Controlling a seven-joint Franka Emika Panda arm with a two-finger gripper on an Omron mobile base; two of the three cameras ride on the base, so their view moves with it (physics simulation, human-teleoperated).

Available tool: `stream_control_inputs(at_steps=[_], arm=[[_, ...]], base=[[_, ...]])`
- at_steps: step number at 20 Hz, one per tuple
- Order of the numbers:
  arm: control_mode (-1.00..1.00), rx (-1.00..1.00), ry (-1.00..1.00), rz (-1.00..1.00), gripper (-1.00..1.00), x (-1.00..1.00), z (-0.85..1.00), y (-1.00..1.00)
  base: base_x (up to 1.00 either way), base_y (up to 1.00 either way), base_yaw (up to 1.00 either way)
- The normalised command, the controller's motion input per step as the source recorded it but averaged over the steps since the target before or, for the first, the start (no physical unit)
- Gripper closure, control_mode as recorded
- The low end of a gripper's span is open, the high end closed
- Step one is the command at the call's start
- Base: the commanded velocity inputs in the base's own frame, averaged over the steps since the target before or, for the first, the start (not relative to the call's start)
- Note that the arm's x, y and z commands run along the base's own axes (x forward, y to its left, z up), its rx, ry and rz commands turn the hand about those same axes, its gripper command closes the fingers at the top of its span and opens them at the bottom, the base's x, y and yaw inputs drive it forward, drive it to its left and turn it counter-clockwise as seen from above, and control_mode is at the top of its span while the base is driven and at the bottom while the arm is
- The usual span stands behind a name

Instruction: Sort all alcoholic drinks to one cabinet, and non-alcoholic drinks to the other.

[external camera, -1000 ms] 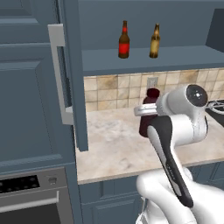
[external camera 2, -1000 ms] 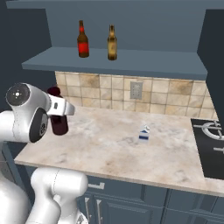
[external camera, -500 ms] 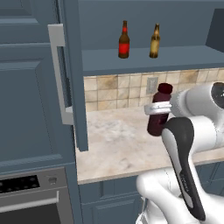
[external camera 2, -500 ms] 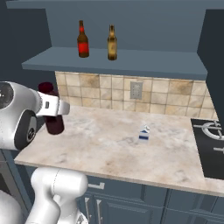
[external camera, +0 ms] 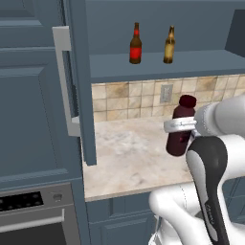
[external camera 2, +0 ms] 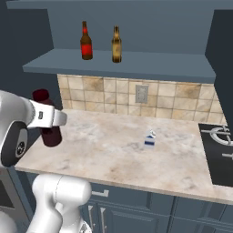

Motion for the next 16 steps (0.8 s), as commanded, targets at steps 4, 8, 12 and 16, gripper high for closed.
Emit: stream_control_inputs(at_steps=[4,8,12,16], arm=[[-1.00,0.00,0.01,0.00,1.00,-0.04,0.00,0.00],[1.00,0.00,0.00,0.00,1.00,-0.11,-0.01,0.00],[1.00,0.00,0.00,0.00,1.00,0.00,0.00,0.00],[1.00,0.00,0.00,0.00,1.00,0.00,0.00,0.00]], base=[[0.00,0.00,0.00],[-0.06,0.00,0.00],[-0.56,0.00,-0.01],[-1.00,-0.03,-0.07]])
